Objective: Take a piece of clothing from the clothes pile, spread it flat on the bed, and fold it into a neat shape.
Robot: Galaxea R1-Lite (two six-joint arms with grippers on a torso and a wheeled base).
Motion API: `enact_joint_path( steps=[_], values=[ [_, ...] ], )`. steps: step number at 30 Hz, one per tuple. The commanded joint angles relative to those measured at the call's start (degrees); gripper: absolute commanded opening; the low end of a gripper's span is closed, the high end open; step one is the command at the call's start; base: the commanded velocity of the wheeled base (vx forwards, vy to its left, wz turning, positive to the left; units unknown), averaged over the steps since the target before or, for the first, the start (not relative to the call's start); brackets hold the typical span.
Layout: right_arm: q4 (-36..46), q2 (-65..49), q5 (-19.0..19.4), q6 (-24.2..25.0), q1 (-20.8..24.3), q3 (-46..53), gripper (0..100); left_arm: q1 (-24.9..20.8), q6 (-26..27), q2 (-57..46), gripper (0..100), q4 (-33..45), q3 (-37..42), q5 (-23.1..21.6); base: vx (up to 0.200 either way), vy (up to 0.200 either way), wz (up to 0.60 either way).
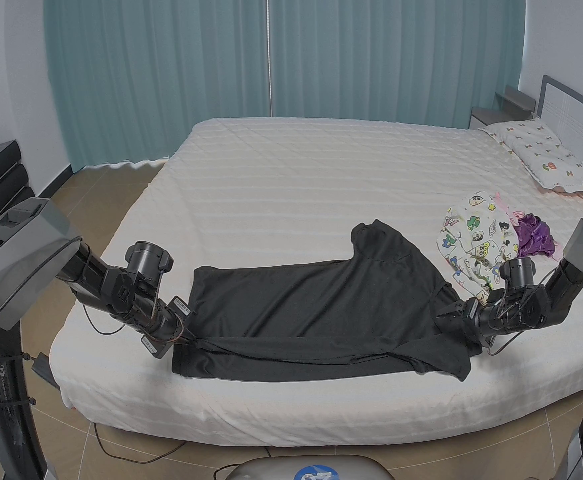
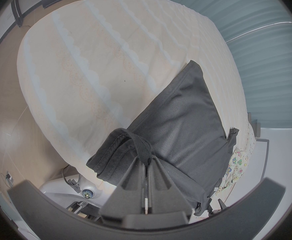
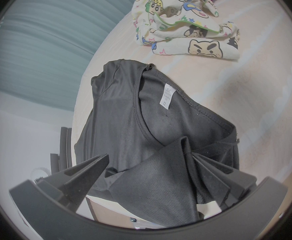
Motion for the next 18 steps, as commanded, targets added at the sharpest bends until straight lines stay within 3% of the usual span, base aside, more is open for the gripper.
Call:
enact_joint_path(
  steps=[1, 5, 6, 18],
  values=[
    [0.0, 0.0, 0.1, 1.4, 0.0, -1.4, 100, 0.0, 0.0, -0.1, 0, 0.0, 0.0, 0.0, 0.0, 0.0, 0.0],
    [0.0, 0.2, 0.1, 1.9, 0.0, -1.8, 100, 0.0, 0.0, -0.1, 0, 0.0, -0.1, 0.0, 0.0, 0.0, 0.0],
    [0.0, 0.2, 0.1, 2.0, 0.0, -1.9, 0, 0.0, 0.0, -0.1, 0, 0.0, -0.1, 0.0, 0.0, 0.0, 0.0],
    [0.1, 0.4, -1.0, -1.6, 0.6, -1.0, 0, 0.2, 0.0, -0.1, 0, 0.0, -0.1, -0.2, 0.0, 0.0, 0.0]
  ],
)
